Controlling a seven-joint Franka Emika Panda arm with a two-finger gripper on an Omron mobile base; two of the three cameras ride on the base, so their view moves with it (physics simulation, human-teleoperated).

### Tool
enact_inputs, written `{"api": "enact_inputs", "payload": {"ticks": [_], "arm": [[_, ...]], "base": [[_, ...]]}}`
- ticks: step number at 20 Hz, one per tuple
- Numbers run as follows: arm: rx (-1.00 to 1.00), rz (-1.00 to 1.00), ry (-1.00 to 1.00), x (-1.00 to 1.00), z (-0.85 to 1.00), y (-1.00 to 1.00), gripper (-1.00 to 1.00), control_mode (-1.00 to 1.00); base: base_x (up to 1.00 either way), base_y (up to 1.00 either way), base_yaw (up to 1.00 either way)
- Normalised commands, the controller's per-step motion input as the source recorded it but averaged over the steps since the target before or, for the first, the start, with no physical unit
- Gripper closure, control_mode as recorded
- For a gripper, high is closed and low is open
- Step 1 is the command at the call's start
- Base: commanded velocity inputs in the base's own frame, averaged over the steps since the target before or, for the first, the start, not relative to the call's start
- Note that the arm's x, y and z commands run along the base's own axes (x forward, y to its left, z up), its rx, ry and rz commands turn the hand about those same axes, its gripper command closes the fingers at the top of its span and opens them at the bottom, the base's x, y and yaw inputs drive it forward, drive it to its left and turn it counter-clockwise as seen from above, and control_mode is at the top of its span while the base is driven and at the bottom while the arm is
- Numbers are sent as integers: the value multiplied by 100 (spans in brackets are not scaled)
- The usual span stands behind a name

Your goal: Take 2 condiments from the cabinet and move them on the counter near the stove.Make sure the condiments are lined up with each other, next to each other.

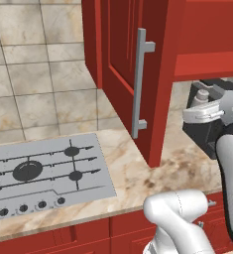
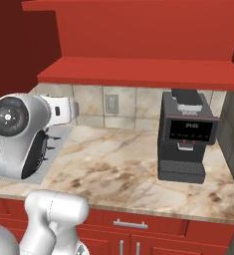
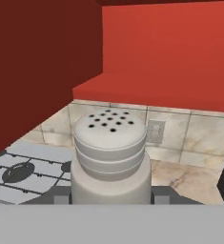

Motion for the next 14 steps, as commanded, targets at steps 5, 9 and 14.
{"api": "enact_inputs", "payload": {"ticks": [5,9,14], "arm": [[0,0,0,-14,-31,7,100,-100],[0,0,0,-9,-14,0,100,-100],[0,0,0,0,0,0,100,100]], "base": [[0,0,0],[0,0,0],[0,0,0]]}}
